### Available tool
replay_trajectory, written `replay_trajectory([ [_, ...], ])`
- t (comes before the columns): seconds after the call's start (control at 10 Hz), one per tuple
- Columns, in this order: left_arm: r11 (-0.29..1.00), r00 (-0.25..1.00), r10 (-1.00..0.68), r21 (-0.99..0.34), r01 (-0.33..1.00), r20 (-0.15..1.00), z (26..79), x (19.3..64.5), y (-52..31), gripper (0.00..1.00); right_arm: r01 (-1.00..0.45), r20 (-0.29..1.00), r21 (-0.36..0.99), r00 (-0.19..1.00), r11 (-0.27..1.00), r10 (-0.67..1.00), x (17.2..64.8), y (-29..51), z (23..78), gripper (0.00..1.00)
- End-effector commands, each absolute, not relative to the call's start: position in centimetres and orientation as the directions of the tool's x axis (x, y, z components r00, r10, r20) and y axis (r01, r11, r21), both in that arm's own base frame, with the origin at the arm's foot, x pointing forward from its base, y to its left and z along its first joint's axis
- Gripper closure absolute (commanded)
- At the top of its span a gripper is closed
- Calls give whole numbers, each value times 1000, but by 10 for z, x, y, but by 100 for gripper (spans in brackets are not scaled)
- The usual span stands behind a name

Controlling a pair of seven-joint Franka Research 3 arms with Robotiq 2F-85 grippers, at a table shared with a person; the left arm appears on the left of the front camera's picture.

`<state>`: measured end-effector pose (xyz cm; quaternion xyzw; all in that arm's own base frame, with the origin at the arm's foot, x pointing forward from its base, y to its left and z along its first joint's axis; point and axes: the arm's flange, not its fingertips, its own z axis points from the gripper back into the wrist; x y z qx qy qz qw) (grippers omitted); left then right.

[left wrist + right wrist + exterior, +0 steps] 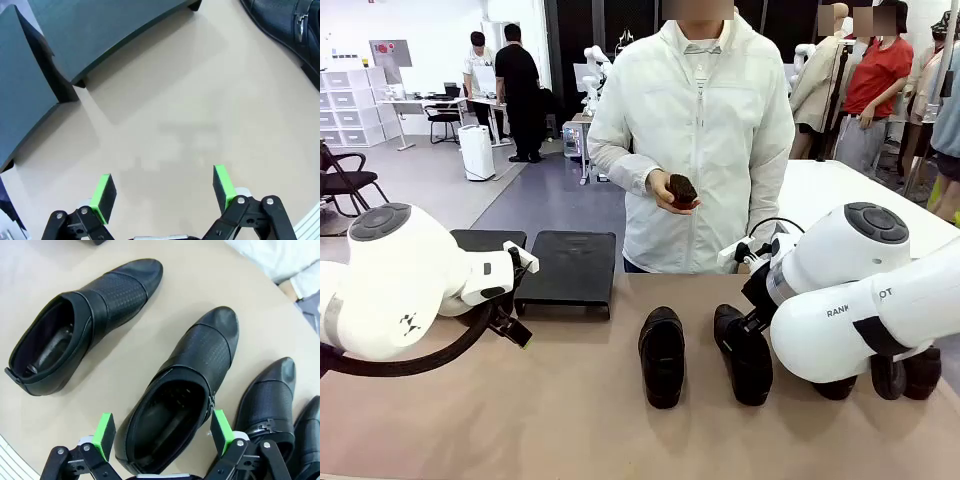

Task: Organize the shoes by placing them on the stand.
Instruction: Pick up one Shoe and place it in the middle of the table.

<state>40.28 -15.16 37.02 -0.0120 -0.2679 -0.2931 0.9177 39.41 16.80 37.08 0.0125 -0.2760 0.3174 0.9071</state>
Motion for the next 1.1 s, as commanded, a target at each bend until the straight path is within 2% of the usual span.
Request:
replay_trajectory([
  [0.0,828,684,-531,135,544,499,371,403,-152,0,-583,509,-153,646,798,569,394,168,371,0],
  [1.0,828,684,-531,135,544,499,371,403,-152,0,-583,509,-153,646,798,569,394,168,371,0],
])
